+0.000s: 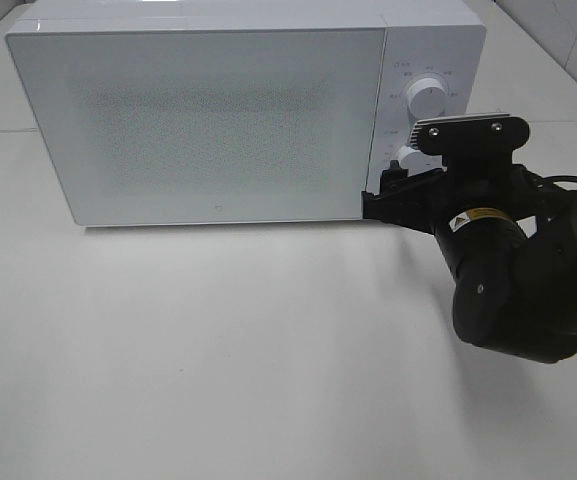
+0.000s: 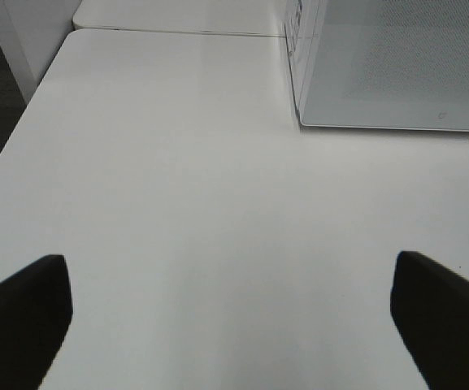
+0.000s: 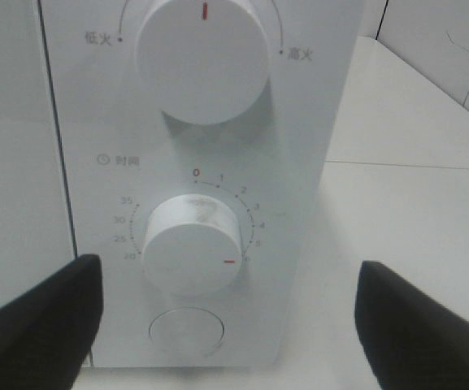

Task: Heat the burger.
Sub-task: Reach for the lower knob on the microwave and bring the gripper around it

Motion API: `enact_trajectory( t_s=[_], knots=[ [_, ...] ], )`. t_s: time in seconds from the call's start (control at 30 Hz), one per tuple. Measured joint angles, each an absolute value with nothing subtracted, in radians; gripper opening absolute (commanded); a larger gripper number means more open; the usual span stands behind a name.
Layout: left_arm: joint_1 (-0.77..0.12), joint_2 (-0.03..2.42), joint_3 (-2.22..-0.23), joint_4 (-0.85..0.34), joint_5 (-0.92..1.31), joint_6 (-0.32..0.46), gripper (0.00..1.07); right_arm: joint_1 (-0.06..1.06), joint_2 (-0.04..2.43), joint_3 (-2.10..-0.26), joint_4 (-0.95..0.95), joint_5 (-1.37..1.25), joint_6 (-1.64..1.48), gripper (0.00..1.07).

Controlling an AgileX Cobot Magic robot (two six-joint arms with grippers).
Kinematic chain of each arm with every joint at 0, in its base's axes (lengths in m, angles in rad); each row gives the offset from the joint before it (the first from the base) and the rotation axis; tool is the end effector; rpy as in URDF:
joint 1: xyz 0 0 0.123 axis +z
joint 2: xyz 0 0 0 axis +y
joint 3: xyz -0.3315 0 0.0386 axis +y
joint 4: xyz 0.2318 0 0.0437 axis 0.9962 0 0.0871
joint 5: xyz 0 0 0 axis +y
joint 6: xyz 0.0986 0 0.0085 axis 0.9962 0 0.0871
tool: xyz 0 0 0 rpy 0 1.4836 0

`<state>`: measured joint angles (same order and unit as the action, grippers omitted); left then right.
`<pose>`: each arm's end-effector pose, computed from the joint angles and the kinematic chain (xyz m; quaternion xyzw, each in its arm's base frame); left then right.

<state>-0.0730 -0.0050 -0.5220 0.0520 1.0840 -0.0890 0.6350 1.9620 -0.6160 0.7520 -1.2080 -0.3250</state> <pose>-0.0647 0.0093 0.2695 -0.0085 0.8519 -0.0165 0.5233 0.3043 0.1458 0.1857 -0.0178 0.7508 -0.0582 0.6577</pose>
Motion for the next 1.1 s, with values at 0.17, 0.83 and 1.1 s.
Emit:
enact_trajectory(
  t_s=[0.17, 0.83, 1.1],
  knots=[
    [-0.073, -0.005, -0.522, 0.052, 1.084, -0.089, 1.01, 0.609, 1.99, -0.652, 0.729, -1.207, -0.325, 0.76],
    [-0.073, -0.005, -0.522, 0.052, 1.084, -0.089, 1.01, 0.589, 2.078, -0.75, 0.679, -1.202, -0.324, 0.76],
    [-0.073, -0.005, -0.522, 0.052, 1.084, -0.089, 1.01, 0.569, 2.086, -0.75, 0.646, -1.176, -0.301, 0.76]
  ],
)
